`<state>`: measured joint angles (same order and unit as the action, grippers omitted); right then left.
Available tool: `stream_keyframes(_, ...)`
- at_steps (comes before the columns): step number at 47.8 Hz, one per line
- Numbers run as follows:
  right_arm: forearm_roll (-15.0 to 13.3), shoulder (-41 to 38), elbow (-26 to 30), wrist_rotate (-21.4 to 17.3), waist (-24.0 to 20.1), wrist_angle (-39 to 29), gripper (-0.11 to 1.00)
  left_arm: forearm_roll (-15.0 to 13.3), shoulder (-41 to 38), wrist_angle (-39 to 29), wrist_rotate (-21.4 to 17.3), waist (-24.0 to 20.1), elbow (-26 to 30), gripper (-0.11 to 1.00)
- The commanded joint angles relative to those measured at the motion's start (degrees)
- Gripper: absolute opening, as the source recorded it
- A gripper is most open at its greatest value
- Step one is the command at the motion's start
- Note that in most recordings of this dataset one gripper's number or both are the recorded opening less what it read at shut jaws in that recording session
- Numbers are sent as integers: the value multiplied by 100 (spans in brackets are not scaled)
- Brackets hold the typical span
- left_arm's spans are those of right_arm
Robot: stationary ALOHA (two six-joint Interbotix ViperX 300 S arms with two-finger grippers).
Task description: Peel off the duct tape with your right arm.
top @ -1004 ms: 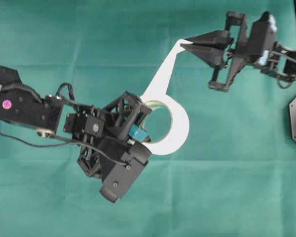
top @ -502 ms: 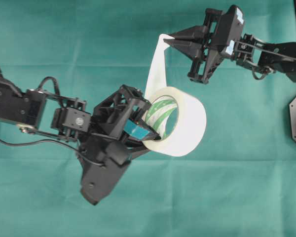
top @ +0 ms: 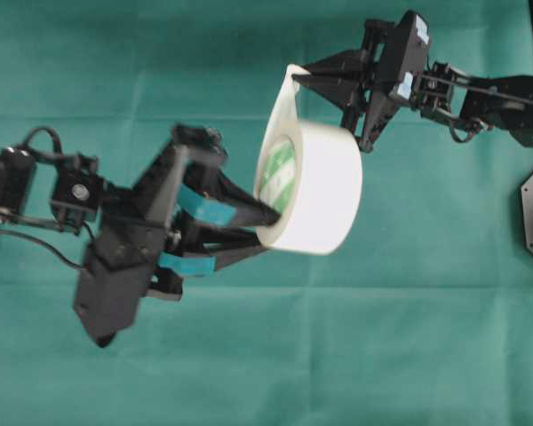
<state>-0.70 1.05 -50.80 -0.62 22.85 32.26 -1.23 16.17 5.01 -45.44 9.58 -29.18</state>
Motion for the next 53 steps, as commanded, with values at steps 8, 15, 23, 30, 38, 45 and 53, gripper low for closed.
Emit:
stream_keyframes(8,35,-97,-9,-9,272,-167,-9,18,571,1099,-79,-53,-202,20)
stream_keyframes(15,35,-105,-9,-9,158,-237,-9,18,738,1494,-79,-299,-422,20)
stream_keyframes(23,35,-114,-9,-9,53,-369,-9,18,976,2065,-88,-501,-650,20)
stream_keyframes(30,35,-185,0,-9,53,-431,-9,18,1169,2470,-114,-554,-782,20)
stream_keyframes(38,35,-281,26,-18,53,-431,-9,18,1274,2637,-299,-554,-853,20)
stream_keyframes(45,35,-290,18,-18,53,-431,-9,18,1274,2654,-316,-536,-861,20)
stream_keyframes(53,35,-281,-18,-18,53,-387,-10,18,1257,2663,-308,-519,-861,20)
